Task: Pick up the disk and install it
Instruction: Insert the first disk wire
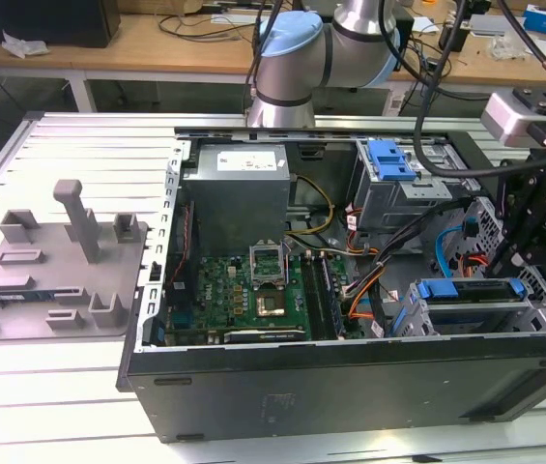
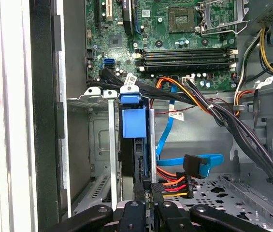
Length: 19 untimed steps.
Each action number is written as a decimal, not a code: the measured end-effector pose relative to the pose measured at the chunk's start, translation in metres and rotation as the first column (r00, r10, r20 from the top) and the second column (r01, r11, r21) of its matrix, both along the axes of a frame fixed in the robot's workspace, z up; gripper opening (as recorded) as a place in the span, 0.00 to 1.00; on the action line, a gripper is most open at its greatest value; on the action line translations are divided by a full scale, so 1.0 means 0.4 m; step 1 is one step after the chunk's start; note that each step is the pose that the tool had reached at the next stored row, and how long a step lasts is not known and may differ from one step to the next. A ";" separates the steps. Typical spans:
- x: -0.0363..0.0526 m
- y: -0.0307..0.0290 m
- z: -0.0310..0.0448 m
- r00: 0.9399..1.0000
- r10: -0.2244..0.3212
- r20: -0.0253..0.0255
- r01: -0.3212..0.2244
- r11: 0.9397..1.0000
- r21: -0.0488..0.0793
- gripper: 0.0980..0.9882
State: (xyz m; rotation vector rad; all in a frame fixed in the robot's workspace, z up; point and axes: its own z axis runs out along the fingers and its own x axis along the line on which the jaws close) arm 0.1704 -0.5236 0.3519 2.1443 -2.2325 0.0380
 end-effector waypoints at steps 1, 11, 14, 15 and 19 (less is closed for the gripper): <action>0.000 0.000 0.000 1.000 0.000 0.000 0.000 1.000 0.000 0.07; 0.000 0.009 -0.002 1.000 0.000 0.000 0.000 1.000 -0.020 0.07; 0.000 0.012 -0.002 1.000 -0.014 0.001 0.014 1.000 -0.028 0.07; 0.000 0.013 -0.002 1.000 -0.017 0.001 0.017 0.999 -0.028 0.07; -0.001 0.017 -0.002 0.999 -0.048 0.002 0.048 0.998 -0.028 0.07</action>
